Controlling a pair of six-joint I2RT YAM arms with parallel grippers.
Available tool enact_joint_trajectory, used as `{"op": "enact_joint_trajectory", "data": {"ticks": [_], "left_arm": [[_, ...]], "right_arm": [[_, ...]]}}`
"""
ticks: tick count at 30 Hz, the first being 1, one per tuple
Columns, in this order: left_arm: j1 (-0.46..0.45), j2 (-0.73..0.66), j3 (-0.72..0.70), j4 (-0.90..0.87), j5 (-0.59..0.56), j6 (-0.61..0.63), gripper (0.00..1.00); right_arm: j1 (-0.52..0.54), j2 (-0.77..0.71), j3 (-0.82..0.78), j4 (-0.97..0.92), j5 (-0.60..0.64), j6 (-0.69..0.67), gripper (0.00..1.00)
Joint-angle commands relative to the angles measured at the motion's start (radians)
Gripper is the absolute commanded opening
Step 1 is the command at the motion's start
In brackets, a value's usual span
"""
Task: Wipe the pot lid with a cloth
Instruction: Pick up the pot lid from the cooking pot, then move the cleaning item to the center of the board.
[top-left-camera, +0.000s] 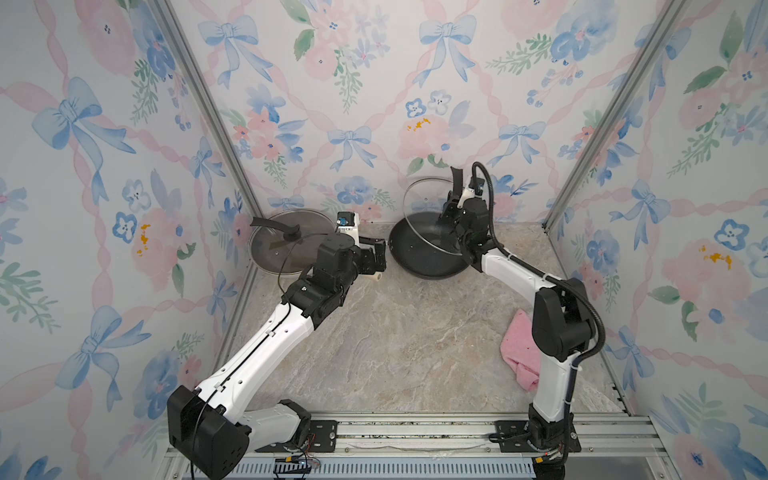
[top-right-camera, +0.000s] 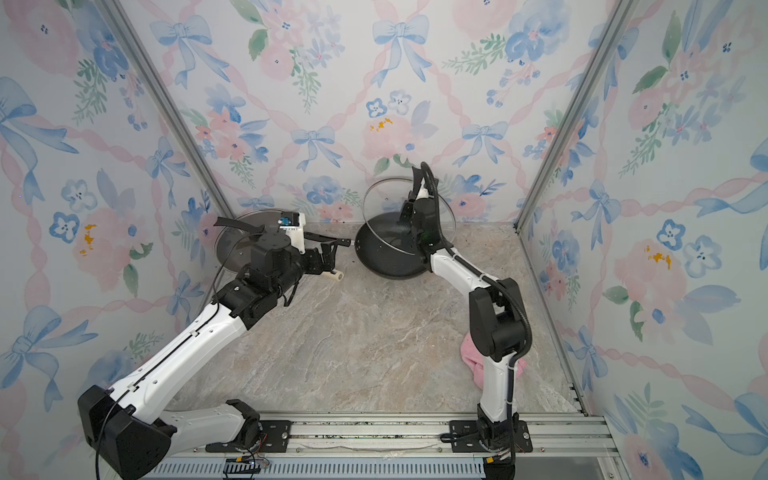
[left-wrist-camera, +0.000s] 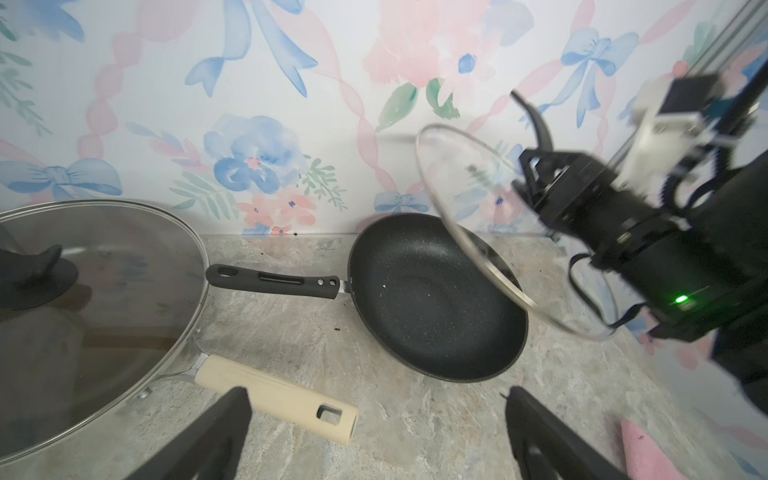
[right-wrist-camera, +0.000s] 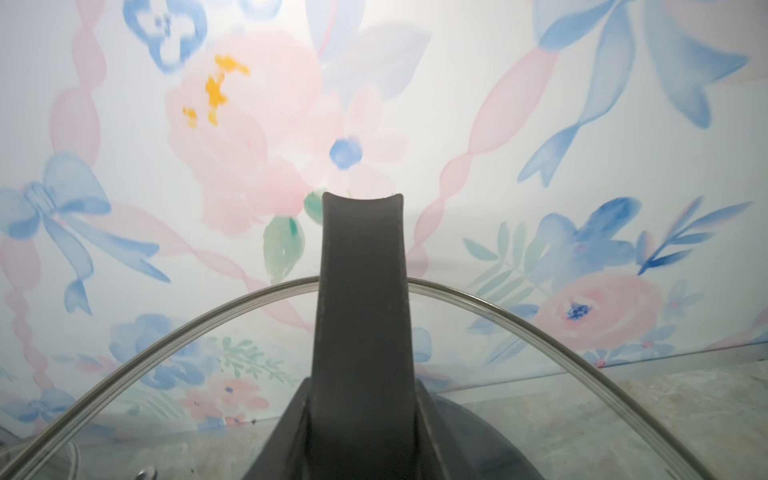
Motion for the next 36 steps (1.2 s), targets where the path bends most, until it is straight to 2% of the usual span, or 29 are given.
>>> {"op": "enact_joint_trajectory", "data": {"ticks": [1,4,7,12,16,21,25,30,36], "left_arm": [[0.007,0.051,-0.025,0.064,0.173,0.071,0.98],[-0.021,0.120,-0.017,0.071,0.242,0.097,0.98],[-0.092,0.170,-0.010,0.078,0.244,0.150,0.98],[-0.230,0.279,0.026,0.104,0.308,0.206,0.98],[-0.347,0.409,0.093,0.110,0.284,0.200,0.98],[-0.490,0.588,0.224,0.125,0.277,0.171,0.98],[-0.607,0.753,0.367,0.121,0.272,0.216,0.98],[-0.676,0.950,0.569,0.102,0.256,0.194,0.98],[-0.734,1.157,0.780,0.065,0.157,0.192,0.94]], "right_arm": [[-0.053,-0.233,0.055,-0.173,0.125,0.245,0.03],[-0.111,-0.386,0.042,-0.458,0.148,0.405,0.04],[-0.166,-0.545,-0.062,-0.543,0.127,0.490,0.06],[-0.202,-0.785,-0.195,-0.641,0.113,0.524,0.06],[-0.211,-0.920,-0.218,-0.751,0.098,0.508,0.07],[-0.217,-1.025,-0.151,-0.937,0.020,0.467,0.06],[-0.216,-1.102,-0.132,-1.027,-0.035,0.443,0.06],[-0.216,-1.174,-0.115,-1.095,-0.079,0.411,0.06],[-0.217,-1.200,-0.075,-1.183,-0.138,0.380,0.06]]}}
